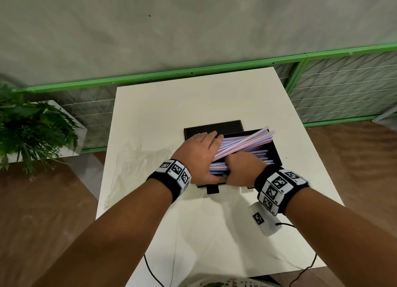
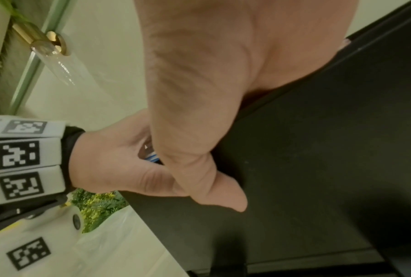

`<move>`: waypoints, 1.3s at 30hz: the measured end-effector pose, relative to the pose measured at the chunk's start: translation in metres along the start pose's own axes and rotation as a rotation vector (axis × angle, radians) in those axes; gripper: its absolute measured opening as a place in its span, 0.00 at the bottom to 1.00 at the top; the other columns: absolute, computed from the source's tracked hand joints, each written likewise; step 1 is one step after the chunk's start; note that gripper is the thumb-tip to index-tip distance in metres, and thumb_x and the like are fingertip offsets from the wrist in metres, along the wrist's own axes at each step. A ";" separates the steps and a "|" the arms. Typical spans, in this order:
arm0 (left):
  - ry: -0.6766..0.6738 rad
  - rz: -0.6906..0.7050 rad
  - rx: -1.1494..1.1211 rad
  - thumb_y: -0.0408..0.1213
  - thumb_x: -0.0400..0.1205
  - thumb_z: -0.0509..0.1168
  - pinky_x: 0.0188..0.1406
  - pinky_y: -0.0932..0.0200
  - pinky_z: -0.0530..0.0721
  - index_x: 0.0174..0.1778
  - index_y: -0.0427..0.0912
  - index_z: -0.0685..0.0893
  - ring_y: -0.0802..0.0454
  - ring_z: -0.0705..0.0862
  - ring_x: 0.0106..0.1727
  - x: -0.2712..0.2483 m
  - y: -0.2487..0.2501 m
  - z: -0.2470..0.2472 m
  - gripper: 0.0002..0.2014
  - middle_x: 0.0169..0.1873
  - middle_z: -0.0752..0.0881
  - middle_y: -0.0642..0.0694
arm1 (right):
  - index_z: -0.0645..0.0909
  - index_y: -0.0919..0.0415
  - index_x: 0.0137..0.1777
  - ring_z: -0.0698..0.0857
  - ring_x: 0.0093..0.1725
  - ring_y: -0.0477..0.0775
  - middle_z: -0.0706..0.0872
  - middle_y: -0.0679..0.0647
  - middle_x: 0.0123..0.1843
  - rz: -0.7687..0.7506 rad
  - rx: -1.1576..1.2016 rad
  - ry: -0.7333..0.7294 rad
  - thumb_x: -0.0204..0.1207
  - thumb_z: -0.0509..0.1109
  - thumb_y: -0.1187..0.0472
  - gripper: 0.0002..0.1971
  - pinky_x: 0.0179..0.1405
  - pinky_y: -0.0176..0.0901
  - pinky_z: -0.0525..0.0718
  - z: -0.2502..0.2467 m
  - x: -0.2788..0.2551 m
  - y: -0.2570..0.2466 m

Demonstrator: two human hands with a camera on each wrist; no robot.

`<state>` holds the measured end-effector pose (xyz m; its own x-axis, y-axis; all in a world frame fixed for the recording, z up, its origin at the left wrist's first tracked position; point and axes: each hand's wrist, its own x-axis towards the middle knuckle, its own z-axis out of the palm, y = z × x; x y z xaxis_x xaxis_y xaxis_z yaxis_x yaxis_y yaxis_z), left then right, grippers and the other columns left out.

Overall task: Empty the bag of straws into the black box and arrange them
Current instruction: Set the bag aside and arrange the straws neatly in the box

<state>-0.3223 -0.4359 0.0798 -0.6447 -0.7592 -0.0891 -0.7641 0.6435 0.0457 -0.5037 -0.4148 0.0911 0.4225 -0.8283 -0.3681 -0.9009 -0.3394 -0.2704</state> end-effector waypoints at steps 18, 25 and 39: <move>-0.063 0.013 0.029 0.76 0.71 0.63 0.86 0.42 0.65 0.89 0.36 0.57 0.33 0.69 0.84 -0.003 0.001 -0.007 0.60 0.86 0.65 0.32 | 0.71 0.51 0.46 0.75 0.38 0.52 0.71 0.44 0.32 -0.049 -0.009 -0.109 0.74 0.75 0.54 0.13 0.28 0.31 0.65 -0.017 0.003 -0.002; -0.094 -0.006 0.048 0.76 0.71 0.64 0.86 0.42 0.64 0.89 0.35 0.57 0.32 0.68 0.84 -0.003 0.004 -0.012 0.60 0.86 0.64 0.32 | 0.83 0.54 0.56 0.83 0.45 0.54 0.85 0.51 0.45 -0.009 0.083 -0.168 0.62 0.79 0.53 0.21 0.46 0.44 0.87 -0.013 0.007 0.003; -0.181 0.002 0.064 0.76 0.71 0.68 0.85 0.49 0.64 0.89 0.36 0.54 0.39 0.66 0.85 0.002 0.011 -0.032 0.62 0.87 0.62 0.37 | 0.82 0.51 0.64 0.87 0.49 0.53 0.88 0.49 0.52 -0.085 0.070 -0.142 0.54 0.73 0.42 0.34 0.51 0.48 0.89 -0.019 0.001 0.012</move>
<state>-0.3328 -0.4330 0.1117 -0.6275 -0.7314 -0.2669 -0.7558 0.6546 -0.0170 -0.5155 -0.4283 0.1045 0.5114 -0.7247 -0.4619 -0.8543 -0.3701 -0.3651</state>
